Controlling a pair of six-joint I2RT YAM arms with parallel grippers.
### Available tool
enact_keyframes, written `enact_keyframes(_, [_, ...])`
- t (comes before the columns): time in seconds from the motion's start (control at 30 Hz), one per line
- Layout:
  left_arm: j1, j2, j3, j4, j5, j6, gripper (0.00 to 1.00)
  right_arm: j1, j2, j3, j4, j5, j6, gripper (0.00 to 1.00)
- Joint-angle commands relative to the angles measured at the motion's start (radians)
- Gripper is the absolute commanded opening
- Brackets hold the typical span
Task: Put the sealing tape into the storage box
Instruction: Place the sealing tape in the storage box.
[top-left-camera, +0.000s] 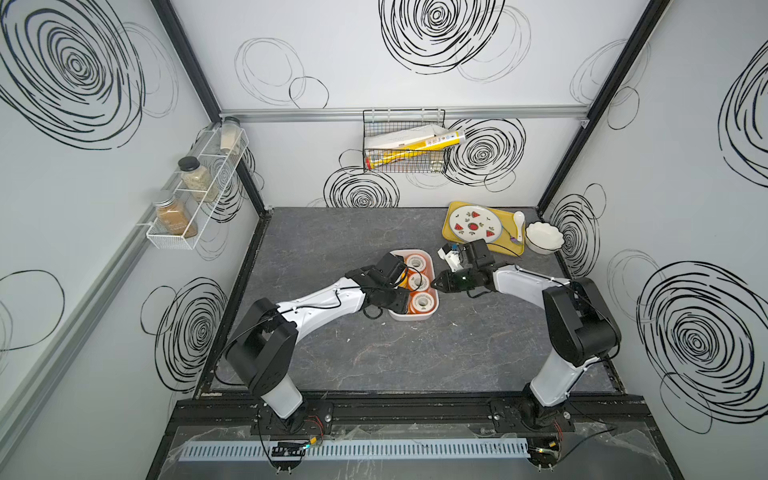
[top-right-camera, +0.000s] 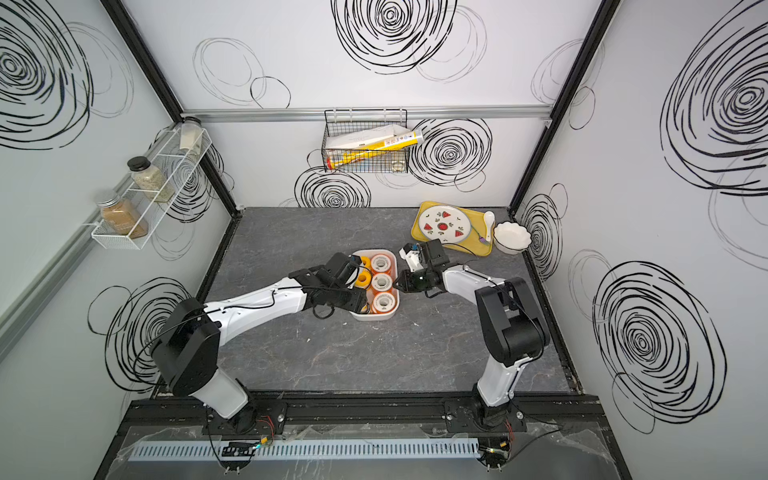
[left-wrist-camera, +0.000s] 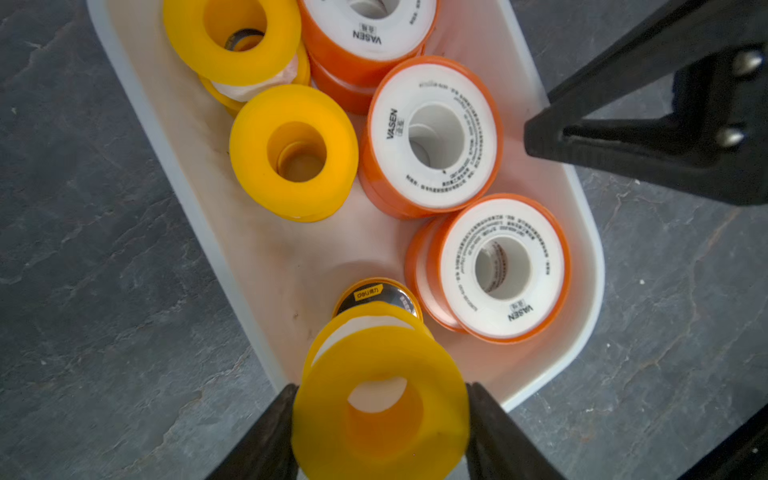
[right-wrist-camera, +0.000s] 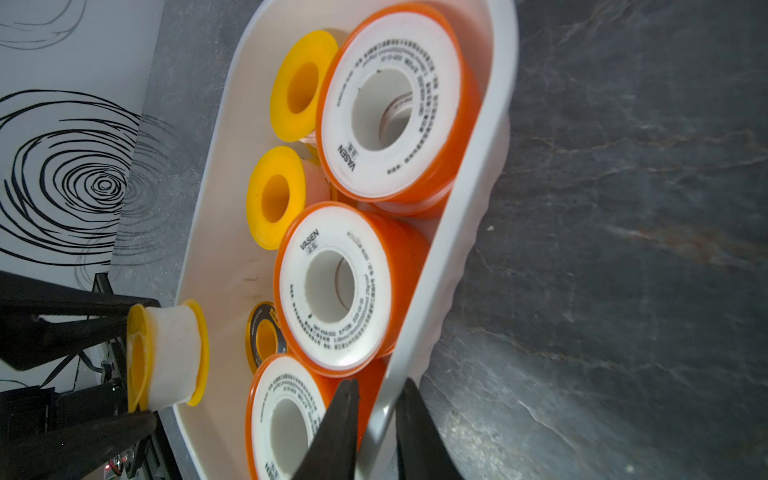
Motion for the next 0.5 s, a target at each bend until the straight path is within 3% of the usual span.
enact_keyframes(0.0, [0.01, 0.027, 0.031, 0.034, 0.02, 0.028, 0.63, 0.011, 0.013, 0.022, -0.025, -0.012, -0.005, 0.23])
enact_keyframes(0.47, [0.011, 0.107, 0.066, 0.032, -0.005, 0.037, 0.63, 0.011, 0.015, 0.015, -0.028, -0.009, -0.009, 0.23])
